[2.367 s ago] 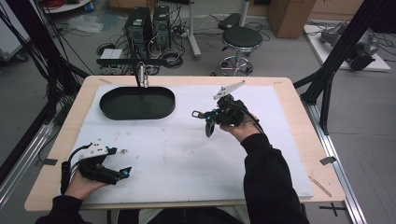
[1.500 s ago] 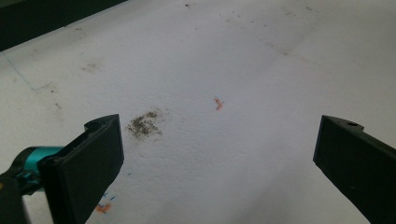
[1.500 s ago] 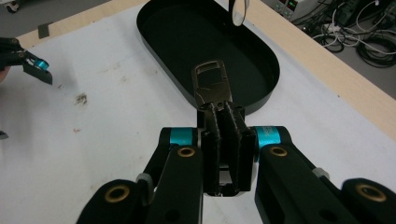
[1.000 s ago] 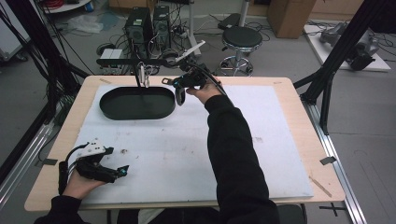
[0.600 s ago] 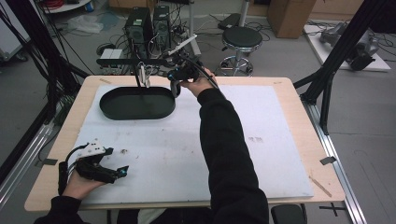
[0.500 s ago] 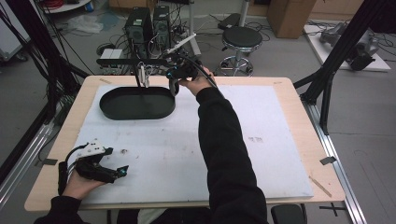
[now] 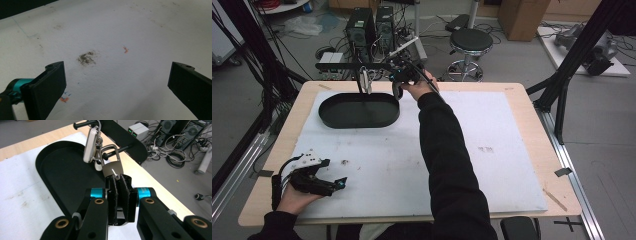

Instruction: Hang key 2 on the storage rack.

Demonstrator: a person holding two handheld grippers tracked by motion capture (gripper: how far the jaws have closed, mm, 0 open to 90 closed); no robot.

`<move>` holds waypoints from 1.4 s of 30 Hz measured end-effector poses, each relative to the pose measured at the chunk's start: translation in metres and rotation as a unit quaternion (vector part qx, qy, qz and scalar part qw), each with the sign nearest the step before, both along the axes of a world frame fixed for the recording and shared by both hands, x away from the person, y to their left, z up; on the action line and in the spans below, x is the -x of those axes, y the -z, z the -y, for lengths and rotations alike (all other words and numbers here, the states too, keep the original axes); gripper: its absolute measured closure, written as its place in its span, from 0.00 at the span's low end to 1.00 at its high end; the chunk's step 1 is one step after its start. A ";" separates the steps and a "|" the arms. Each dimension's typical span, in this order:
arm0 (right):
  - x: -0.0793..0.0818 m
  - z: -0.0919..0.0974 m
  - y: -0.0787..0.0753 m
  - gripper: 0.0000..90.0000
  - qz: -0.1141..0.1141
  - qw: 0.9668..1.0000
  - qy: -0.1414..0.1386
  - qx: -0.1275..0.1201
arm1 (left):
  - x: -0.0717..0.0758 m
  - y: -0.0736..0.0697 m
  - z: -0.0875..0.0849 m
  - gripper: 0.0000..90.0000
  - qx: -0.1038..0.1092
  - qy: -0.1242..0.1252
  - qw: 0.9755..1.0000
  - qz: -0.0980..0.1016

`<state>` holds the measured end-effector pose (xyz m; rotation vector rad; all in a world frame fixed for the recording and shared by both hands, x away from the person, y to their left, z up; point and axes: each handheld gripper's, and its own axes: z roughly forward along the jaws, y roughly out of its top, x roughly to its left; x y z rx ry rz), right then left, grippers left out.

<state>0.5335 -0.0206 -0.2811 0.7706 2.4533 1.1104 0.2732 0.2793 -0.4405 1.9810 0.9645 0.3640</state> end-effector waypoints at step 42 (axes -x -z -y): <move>-0.008 -0.007 0.026 0.15 -0.034 0.999 0.032 -0.010 | -0.002 0.000 0.000 0.02 0.003 0.005 1.000 0.000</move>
